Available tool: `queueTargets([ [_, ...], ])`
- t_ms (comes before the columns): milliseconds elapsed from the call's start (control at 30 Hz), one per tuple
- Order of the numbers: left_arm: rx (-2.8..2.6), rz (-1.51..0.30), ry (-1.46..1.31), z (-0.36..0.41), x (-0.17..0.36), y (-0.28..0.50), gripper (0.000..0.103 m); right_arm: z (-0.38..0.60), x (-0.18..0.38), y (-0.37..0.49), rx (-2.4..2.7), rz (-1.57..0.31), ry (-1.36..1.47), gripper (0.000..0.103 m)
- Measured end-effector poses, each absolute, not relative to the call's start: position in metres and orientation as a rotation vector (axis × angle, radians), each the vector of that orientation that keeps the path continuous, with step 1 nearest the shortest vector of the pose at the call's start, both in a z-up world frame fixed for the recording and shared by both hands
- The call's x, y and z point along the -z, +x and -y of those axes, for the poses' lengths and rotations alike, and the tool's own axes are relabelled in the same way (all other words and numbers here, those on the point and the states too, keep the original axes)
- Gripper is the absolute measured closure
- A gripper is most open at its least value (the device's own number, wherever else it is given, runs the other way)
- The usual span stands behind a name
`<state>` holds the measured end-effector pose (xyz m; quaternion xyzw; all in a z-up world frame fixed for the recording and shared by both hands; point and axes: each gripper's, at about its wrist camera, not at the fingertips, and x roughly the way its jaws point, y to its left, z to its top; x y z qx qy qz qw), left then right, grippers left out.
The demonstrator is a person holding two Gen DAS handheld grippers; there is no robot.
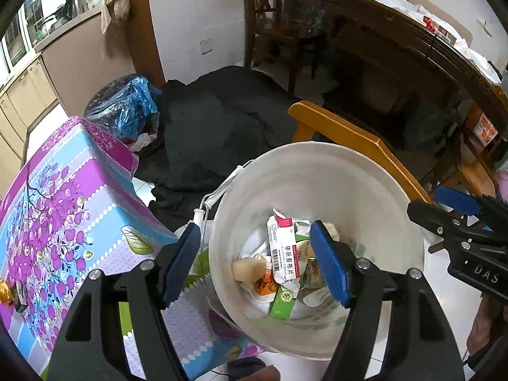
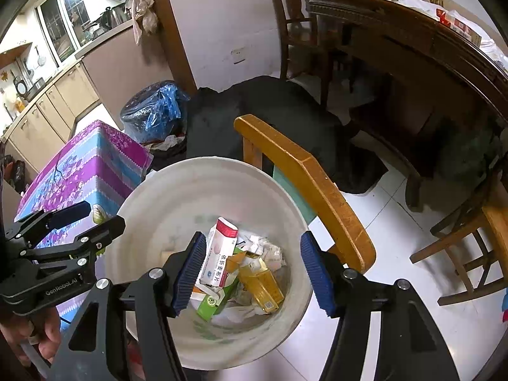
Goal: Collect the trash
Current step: 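Open both tools to drop the sponge and gold box into the bucket, then move both tools back to the orange packet and black tissue pack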
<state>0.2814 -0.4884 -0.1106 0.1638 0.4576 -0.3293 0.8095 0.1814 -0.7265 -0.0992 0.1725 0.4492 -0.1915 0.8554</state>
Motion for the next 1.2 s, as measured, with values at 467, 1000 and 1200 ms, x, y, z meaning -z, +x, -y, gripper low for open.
queueTargets([
  [467, 0.704, -0.982, 0.351, 0.488, 0.111, 0.281, 0.035, 0.726, 0.100, 0.180, 0.398, -0.945, 0.363, 0.040],
  [1000, 0.700, -0.976, 0.353, 0.485, 0.109, 0.282, 0.035, 0.725, 0.099, 0.181, 0.392, -0.943, 0.363, 0.040],
  [1200, 0.771, -0.921, 0.356, 0.453, 0.098, 0.274, 0.035, 0.677, 0.067, 0.159, 0.317, -0.766, 0.211, 0.040],
])
